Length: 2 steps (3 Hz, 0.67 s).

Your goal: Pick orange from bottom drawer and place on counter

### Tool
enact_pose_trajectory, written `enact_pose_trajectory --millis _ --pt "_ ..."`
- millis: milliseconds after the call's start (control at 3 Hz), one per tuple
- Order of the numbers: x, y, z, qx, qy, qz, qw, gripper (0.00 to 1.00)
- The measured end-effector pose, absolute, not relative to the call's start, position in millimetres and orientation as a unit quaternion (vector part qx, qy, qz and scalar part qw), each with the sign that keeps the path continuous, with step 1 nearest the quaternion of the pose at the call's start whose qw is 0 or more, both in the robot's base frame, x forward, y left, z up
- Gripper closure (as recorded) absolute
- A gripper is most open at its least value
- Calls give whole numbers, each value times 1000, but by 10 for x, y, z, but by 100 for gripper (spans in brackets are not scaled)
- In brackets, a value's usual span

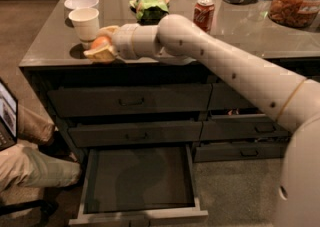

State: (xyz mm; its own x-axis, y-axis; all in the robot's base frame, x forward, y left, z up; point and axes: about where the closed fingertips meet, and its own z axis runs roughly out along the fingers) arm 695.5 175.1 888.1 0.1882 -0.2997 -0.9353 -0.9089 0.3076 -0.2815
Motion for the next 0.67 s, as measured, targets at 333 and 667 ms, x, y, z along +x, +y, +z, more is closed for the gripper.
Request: enact_pose_trajectory --millis 333,667 --pt "7076 1553 8814 -510 587 267 569 100" --pt "7180 1416 8827 -503 591 261 574 100"
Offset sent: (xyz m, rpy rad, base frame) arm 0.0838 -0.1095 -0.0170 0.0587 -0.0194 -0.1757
